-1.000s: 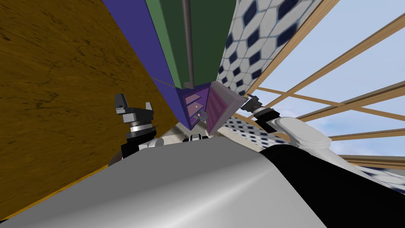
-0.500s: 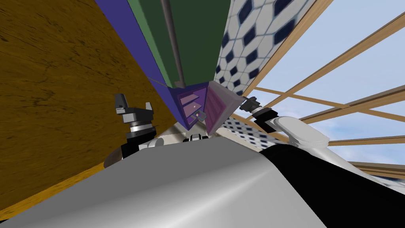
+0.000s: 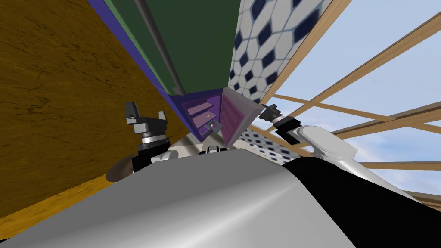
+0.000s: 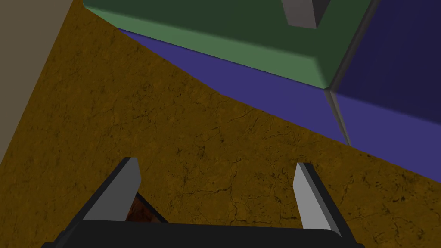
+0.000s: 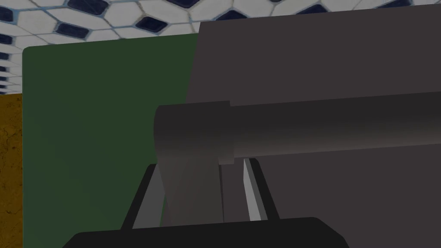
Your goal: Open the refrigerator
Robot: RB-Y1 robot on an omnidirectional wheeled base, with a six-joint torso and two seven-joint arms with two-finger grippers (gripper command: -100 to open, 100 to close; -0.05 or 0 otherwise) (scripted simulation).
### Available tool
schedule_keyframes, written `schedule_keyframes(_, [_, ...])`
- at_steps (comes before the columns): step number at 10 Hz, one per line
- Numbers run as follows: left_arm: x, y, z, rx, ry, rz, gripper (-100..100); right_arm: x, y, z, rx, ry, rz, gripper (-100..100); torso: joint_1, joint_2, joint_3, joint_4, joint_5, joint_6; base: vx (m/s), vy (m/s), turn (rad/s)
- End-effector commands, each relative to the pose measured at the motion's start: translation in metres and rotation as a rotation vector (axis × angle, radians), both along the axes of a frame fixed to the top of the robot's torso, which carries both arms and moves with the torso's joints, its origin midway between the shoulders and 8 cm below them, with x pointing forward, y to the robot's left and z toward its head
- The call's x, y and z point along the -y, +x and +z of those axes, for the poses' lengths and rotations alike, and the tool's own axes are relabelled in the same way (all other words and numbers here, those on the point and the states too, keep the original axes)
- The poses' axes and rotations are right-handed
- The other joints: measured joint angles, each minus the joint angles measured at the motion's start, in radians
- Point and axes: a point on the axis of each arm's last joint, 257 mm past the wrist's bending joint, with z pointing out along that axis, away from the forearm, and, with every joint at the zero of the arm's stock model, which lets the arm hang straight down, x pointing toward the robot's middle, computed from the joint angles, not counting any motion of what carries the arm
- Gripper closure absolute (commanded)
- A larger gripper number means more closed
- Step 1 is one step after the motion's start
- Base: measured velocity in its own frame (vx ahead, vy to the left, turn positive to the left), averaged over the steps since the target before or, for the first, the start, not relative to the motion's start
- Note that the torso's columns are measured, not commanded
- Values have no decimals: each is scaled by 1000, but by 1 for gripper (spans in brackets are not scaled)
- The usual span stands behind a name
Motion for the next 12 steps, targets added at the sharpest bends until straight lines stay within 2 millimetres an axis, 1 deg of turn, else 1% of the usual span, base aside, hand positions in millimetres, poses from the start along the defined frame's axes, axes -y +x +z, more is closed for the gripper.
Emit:
schedule_keyframes(1, [0,0,0,0,0,0,0,-6,0,1,1,1,14,100,0,2,1,1,0,1,-16,-107,43])
schedule_keyframes(2, [0,0,0,0,0,0,0,-19,0,2,4,-1,43,100,4,3,3,0,-1,4,18,-195,88])
schedule_keyframes(3, [0,0,0,0,0,0,0,-24,0,3,4,-1,57,100,-3,2,1,1,0,1,1,-315,97])
schedule_keyframes(4, [0,0,0,0,0,0,0,-30,0,3,4,-1,70,100,-7,2,2,0,-3,0,10,-371,123])
schedule_keyframes(6, [0,0,0,0,0,0,0,-42,-1,3,5,-2,97,100,2,4,5,0,-3,3,49,-292,50])
schedule_keyframes(7, [0,0,0,0,0,0,0,-35,2,19,15,-6,89,-100,7,5,6,-1,-3,1,26,-121,-57])
schedule_keyframes(8, [0,0,0,0,0,0,0,-35,3,23,15,-5,94,-100,11,5,5,0,0,2,18,22,-114])
schedule_keyframes(9, [0,0,0,0,-1,0,0,-36,5,33,15,-3,106,-100,13,4,4,0,2,1,7,64,-120])
schedule_keyframes(12, [0,0,0,0,0,0,0,-40,9,54,16,2,132,-100,-3,3,1,3,1,1,14,45,-98])
